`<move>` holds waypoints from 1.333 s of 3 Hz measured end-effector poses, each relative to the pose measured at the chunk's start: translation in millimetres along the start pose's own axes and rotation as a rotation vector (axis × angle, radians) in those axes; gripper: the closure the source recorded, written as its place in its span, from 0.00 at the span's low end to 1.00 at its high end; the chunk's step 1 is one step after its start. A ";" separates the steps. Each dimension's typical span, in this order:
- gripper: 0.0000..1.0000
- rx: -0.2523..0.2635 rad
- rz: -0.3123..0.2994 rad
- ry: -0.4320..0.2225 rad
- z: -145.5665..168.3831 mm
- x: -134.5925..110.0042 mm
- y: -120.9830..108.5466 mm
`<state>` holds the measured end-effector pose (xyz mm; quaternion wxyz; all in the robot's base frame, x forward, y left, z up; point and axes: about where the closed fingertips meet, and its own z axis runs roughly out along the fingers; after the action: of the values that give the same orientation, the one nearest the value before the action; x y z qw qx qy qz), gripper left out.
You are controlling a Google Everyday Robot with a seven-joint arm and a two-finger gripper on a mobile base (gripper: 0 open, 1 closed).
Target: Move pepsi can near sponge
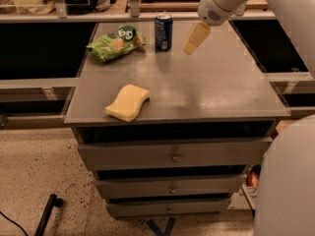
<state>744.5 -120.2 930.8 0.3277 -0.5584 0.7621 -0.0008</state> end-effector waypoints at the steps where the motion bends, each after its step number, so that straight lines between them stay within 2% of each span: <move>1: 0.00 0.000 0.000 0.000 0.2 0.0 0.0; 2: 0.00 0.000 0.047 -0.080 7.9 6.2 -6.1; 4: 0.00 0.019 0.145 -0.316 32.1 -6.7 -33.9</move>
Offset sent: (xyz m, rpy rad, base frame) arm 0.0189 -0.0192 -0.0100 0.2367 -0.0453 -0.0253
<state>790.5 -115.6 921.4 0.4479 -0.4920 0.7394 0.1031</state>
